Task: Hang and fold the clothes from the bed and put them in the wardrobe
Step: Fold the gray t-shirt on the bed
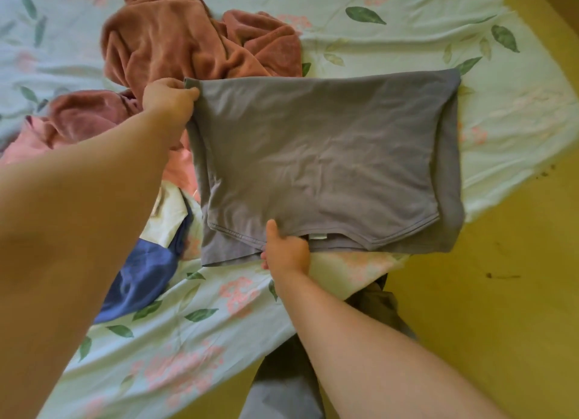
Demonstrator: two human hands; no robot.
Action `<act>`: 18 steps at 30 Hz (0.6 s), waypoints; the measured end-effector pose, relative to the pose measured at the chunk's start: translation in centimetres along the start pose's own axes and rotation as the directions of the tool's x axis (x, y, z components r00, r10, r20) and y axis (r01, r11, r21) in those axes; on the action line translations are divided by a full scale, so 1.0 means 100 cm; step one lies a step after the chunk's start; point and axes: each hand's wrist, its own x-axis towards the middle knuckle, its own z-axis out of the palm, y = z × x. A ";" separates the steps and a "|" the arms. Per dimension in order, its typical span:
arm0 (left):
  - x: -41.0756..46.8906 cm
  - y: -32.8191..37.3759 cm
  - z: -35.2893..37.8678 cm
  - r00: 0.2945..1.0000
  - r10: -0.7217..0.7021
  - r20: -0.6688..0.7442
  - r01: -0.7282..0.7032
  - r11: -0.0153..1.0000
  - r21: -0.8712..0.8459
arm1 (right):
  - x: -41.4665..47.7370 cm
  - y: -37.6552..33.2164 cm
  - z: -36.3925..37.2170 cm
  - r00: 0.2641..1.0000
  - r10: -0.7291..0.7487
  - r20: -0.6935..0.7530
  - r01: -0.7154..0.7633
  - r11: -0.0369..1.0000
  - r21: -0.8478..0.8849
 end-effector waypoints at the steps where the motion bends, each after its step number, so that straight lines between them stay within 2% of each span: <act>1: 0.002 -0.002 -0.001 1.000 0.022 0.009 -0.022 1.000 0.011 | -0.003 0.006 0.015 0.978 0.189 0.084 -0.200 0.968 0.152; 2: 0.004 -0.004 -0.002 0.999 0.047 0.018 -0.047 0.999 0.020 | -0.006 0.010 0.026 0.927 0.321 0.193 -0.363 0.895 0.259; 3: 0.007 -0.006 -0.003 0.997 0.069 0.026 -0.070 0.997 0.023 | -0.009 0.015 0.036 0.875 0.383 0.295 -0.466 0.832 0.303; 5: 0.010 -0.009 -0.006 0.994 0.099 0.049 -0.100 0.995 0.023 | -0.012 0.022 0.052 0.810 0.385 0.442 -0.551 0.756 0.353; 6: 0.011 -0.011 -0.007 0.992 0.113 0.062 -0.114 0.993 0.020 | -0.013 0.025 0.058 0.802 0.354 0.482 -0.562 0.720 0.407; 11: 0.014 -0.010 -0.012 0.980 0.169 0.108 -0.175 0.983 0.046 | -0.022 0.030 0.081 0.861 0.272 0.429 -0.508 0.462 0.727; 15: 0.016 -0.011 -0.013 0.977 0.177 0.121 -0.186 0.981 0.060 | -0.020 0.023 0.087 0.901 0.240 0.362 -0.430 0.376 0.821; 18: 0.016 -0.010 -0.013 0.977 0.178 0.120 -0.187 0.980 0.068 | -0.017 0.011 0.087 0.928 0.192 0.319 -0.369 0.368 0.853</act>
